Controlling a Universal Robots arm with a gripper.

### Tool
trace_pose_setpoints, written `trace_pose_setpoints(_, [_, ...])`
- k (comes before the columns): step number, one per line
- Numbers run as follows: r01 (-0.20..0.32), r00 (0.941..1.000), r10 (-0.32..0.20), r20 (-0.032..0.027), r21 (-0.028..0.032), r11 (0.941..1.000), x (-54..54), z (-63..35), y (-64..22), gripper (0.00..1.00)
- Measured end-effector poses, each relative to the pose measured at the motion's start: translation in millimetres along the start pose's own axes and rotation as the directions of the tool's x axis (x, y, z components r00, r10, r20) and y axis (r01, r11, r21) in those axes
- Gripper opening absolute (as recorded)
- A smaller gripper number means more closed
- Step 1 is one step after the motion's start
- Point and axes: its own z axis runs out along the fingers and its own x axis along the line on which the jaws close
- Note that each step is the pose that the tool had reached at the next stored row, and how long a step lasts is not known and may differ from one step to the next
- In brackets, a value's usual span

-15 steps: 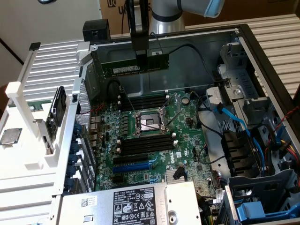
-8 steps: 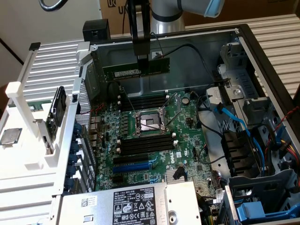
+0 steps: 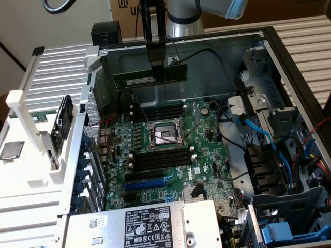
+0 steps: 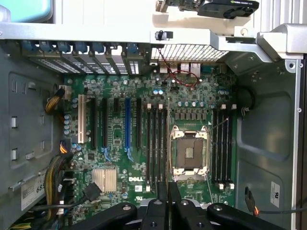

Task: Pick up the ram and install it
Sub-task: 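Insert the ram into the slot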

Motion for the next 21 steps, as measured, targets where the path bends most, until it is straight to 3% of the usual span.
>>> trace_pose_setpoints(5, [0.0, 1.0, 0.0, -0.0012, -0.0001, 1.0, -1.0, 0.4, 0.0, 0.13])
trace_pose_setpoints(7, [0.0, 1.0, 0.0, -0.0029, -0.0028, 1.0, -3.0, 1.9, -1.2, 0.13])
trace_pose_setpoints(12, [-0.001, 0.9998, 0.001, -0.0195, -0.0182, 0.9998, -11.9, 5.6, -2.2, 0.13])
trace_pose_setpoints(13, [-0.001, 0.9997, 0.001, -0.0249, -0.0194, 0.9998, -13.0, 5.8, -2.2, 0.13])
trace_pose_setpoints(17, [-0.001, 0.9996, 0.001, -0.0295, -0.0193, 0.9998, -14.1, 5.9, -2.2, 0.13])
trace_pose_setpoints(21, [-0.001, 0.9986, 0.0, -0.0533, -0.0191, 0.9998, -25.9, 9.2, -2.0, 0.13])
